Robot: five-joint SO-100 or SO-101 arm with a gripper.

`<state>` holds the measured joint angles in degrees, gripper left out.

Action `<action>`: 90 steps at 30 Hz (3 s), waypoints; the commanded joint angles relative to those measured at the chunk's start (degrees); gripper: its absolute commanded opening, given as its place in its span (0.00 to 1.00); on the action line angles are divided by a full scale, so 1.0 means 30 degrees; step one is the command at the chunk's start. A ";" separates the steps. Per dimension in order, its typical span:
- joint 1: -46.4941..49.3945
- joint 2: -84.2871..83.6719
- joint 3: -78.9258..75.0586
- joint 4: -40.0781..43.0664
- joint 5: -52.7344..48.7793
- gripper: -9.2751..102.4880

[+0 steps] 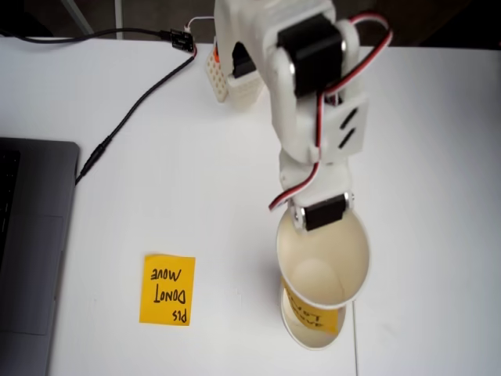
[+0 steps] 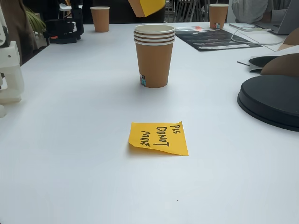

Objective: Pickup cup and make a pile of cup.

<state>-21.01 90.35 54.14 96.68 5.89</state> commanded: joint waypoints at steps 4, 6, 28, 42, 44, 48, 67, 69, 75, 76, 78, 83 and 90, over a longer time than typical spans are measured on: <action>-0.0732 -0.0322 -0.2432 0.0264 0.0146 0.02; -0.0879 -0.0439 -0.2549 0.0264 0.0146 0.02; -0.0703 -0.2168 -0.2373 0.0322 0.0146 0.02; -0.0557 -0.2490 -0.2373 0.0322 0.0146 0.02; -0.0557 -0.2490 -0.2373 0.0322 0.0146 0.02; -0.0117 -0.2490 -0.2373 0.0322 0.0146 0.02; -0.0029 -0.2461 -0.2344 0.0322 0.0146 0.02; -0.0059 -0.2432 -0.2344 0.0322 0.0117 0.02; -0.0088 -0.2227 -0.2344 0.0322 0.0117 0.03; -0.0088 -0.2197 -0.2344 0.0322 0.0117 0.03; -0.0117 -0.2168 -0.2344 0.0322 0.0117 0.03; -0.0117 -0.2139 -0.2344 0.0322 0.0117 0.03; -0.0146 -0.1934 -0.2344 0.0322 0.0059 0.03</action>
<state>-21.01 81.91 51.15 97.29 5.89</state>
